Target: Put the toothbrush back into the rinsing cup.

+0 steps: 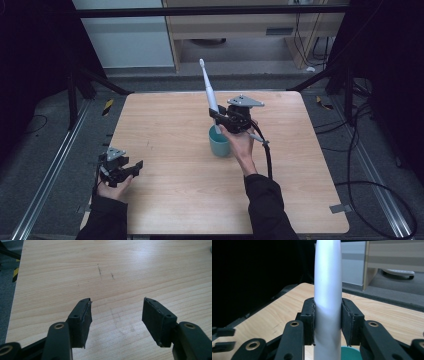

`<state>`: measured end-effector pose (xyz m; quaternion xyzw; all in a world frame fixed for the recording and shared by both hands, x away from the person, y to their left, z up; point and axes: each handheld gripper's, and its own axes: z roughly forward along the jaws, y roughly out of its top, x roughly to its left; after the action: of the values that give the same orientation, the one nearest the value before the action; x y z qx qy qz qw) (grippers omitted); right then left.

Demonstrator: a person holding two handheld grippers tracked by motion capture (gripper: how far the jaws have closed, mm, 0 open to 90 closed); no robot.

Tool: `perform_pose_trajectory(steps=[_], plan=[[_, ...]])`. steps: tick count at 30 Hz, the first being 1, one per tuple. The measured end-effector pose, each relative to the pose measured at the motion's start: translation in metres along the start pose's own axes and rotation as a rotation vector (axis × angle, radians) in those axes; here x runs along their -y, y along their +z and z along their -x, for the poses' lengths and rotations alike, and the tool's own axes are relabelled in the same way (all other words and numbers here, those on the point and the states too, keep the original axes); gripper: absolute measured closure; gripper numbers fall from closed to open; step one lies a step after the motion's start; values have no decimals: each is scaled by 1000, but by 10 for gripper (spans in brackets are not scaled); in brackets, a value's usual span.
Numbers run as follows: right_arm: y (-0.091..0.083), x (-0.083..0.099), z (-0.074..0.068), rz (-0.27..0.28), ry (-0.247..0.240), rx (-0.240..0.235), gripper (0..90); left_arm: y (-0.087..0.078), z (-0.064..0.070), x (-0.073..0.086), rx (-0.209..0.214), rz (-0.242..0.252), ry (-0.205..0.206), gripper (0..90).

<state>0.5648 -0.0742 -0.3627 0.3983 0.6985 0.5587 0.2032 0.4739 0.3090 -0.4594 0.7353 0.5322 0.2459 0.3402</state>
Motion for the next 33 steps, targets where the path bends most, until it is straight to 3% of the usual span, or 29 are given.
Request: perform_pose_trajectory(steps=[16, 19, 22, 27, 33], plan=[[16, 18, 20, -19, 8, 81, 662, -1, 0, 0, -1, 2, 3, 399], [18, 23, 21, -38, 2, 98, 662, -1, 0, 0, -1, 1, 2, 399], [17, 27, 20, -11, 9, 104, 662, -1, 0, 0, -1, 1, 2, 400], [20, 35, 18, -18, 1, 140, 662, 0, 0, 0, 0, 1, 2, 400], [26, 46, 15, -28, 6, 151, 662, 0, 1, 0, 0, 3, 3, 400]])
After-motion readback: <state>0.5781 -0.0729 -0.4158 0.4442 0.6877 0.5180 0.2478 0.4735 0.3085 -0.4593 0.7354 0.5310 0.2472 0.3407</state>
